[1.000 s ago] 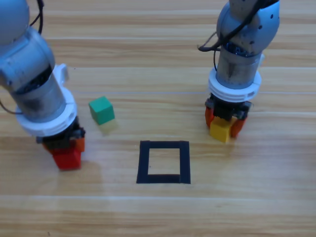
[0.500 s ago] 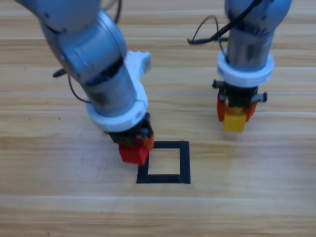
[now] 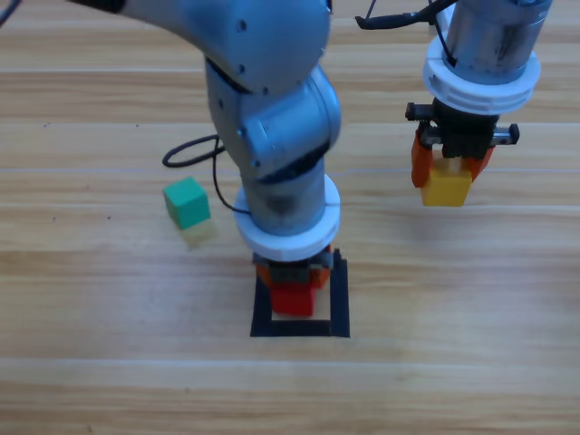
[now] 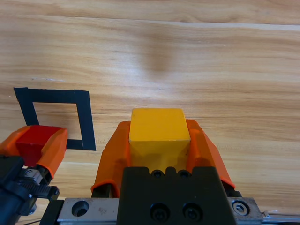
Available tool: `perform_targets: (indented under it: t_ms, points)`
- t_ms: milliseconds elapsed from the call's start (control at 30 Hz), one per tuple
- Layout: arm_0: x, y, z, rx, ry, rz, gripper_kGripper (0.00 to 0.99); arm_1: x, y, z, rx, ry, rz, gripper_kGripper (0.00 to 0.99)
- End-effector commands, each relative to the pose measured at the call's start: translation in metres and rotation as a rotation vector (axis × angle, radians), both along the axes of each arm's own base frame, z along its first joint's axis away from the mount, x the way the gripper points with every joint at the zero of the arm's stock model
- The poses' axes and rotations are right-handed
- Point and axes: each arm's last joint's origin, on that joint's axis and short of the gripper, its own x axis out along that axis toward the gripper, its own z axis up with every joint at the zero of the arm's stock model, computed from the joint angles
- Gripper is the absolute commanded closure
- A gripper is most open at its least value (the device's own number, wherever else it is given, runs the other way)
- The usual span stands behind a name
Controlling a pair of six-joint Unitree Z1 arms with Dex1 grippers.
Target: Stack the blocks in the rectangular block: red at the bottom, yellow in the middle, green on top
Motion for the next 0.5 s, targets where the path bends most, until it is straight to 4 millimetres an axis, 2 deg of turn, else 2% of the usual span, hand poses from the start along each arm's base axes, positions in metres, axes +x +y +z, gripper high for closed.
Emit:
perform_targets:
  t_ms: [33, 500]
  points:
    - [-0.0115, -0.0151, -0.0089, 0.022, -0.006, 0.02, 0.843, 0.0041, -0.0114, 0.0012, -0.005, 0.012, -0.003, 0.99]
    - [-0.0104, -0.0165, -0.0125, 0.039, -0.026, 0.045, 0.841, 0.0068, -0.0088, -0.0018, -0.001, 0.015, 0.006, 0.99]
